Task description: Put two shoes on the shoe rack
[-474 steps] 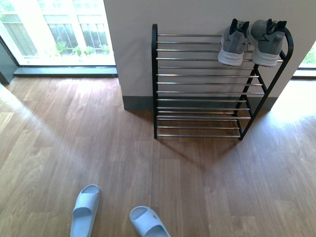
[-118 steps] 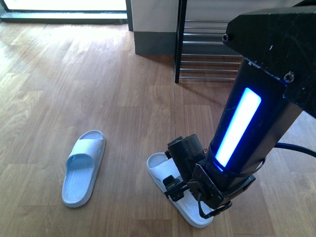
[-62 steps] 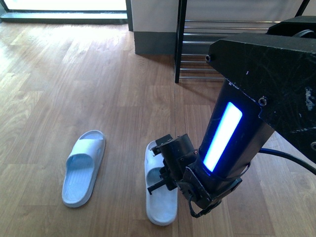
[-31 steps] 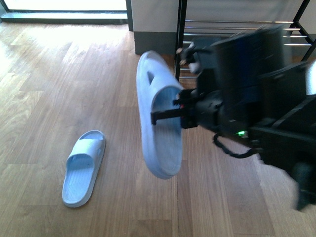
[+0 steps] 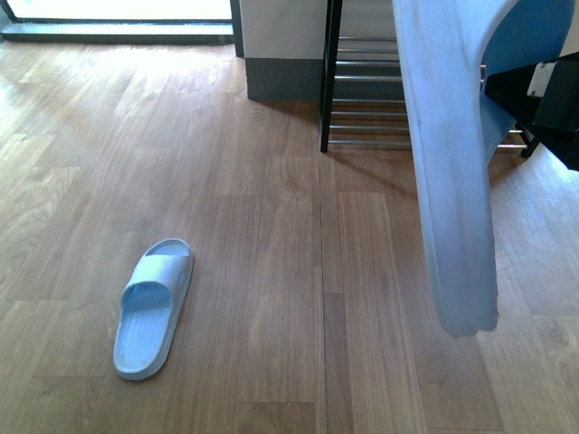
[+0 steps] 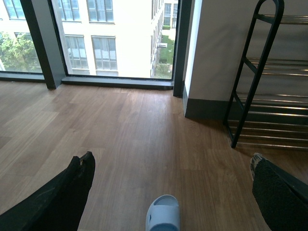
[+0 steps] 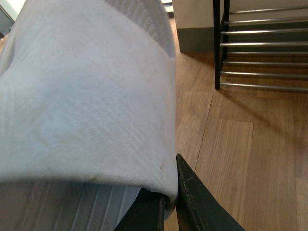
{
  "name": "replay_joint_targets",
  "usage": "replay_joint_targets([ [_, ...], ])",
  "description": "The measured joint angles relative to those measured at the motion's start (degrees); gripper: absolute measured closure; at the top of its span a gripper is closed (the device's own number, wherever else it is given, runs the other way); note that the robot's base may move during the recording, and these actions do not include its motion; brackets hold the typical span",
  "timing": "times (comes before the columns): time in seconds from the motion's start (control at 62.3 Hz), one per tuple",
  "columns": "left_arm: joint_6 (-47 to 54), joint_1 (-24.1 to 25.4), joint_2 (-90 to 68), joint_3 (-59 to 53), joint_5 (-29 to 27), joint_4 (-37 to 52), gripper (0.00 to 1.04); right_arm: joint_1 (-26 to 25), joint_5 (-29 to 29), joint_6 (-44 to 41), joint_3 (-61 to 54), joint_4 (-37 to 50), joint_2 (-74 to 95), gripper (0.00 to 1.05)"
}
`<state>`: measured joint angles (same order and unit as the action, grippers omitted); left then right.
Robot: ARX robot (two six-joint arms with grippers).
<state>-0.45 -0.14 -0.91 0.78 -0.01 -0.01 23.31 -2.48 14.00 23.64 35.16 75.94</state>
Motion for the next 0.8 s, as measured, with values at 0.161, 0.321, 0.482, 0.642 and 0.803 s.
replay_joint_targets([
  [0.161, 0.02, -0.02, 0.0, 0.0, -0.02, 0.0, 0.09, -0.04, -0.09, 0.02, 0.0, 0.0, -0.02, 1.03],
  [0.321, 0.0, -0.02, 0.0, 0.0, -0.13, 0.0, 0.09, 0.2, -0.37, 0.0, 0.0, 0.0, -0.04, 1.03],
  [0.482, 0.0, 0.0, 0.0, 0.0, 0.04, 0.0, 0.09, -0.15, -0.04, 0.02, 0.0, 0.0, -0.02, 1.03],
  [0.642, 0.0, 0.0, 0.0, 0.0, 0.02, 0.0, 0.09, -0.17, -0.09, 0.02, -0.04, 0.0, 0.0, 1.03],
  [0.803, -1.75, -0.96, -1.07, 0.55, -3.82, -1.73, 0.09, -0.17, 0.0, 0.02, -0.04, 0.0, 0.0, 1.03],
])
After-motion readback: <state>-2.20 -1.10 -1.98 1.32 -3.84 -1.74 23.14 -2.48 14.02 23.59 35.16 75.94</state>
